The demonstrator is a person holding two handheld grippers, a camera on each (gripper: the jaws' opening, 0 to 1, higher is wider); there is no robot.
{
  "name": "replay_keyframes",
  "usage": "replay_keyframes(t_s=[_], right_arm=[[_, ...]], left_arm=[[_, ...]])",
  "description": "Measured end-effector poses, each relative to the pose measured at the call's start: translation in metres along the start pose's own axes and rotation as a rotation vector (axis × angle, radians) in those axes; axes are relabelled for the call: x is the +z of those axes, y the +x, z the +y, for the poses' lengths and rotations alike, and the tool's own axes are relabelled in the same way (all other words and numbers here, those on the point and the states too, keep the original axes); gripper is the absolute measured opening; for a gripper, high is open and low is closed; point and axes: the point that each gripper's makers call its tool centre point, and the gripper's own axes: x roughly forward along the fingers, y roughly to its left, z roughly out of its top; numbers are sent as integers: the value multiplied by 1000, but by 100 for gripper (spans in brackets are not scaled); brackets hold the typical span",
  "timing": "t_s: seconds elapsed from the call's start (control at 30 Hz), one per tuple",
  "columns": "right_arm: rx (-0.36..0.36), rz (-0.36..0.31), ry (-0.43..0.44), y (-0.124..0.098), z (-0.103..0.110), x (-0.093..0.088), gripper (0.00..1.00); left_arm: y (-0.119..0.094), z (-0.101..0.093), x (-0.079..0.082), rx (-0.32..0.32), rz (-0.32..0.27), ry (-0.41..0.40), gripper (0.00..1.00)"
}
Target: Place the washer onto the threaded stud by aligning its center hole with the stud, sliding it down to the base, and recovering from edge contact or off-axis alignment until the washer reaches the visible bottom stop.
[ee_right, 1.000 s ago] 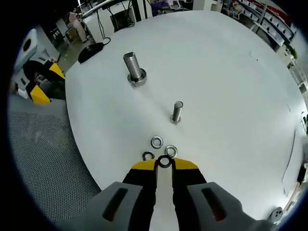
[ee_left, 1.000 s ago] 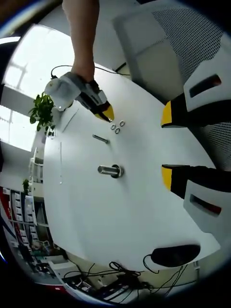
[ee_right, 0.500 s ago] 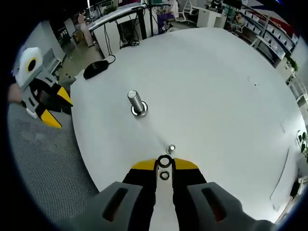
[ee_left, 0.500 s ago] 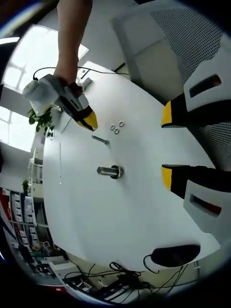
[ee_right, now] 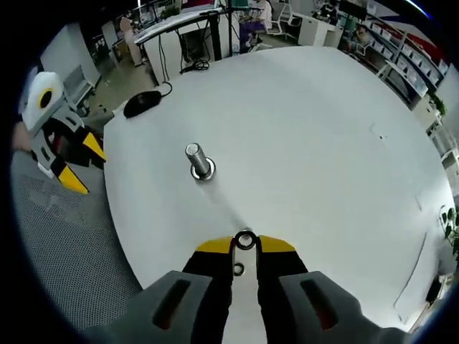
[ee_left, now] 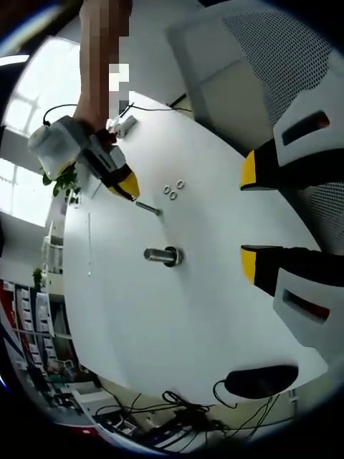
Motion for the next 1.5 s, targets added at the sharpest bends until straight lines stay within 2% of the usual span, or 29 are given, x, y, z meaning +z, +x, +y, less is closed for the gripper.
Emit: replay_keyframes(t_s=[0.23, 1.17, 1.5], right_arm=[[9, 5, -9, 2, 5, 6, 13], [8, 61, -36, 3, 5, 0, 13], [13, 80, -43, 14, 3, -4, 13]], left_arm=[[1, 0, -1, -1, 4, -1, 29], [3, -1, 0, -12, 0, -3, 29], [3, 0, 0, -12, -3, -6, 29]])
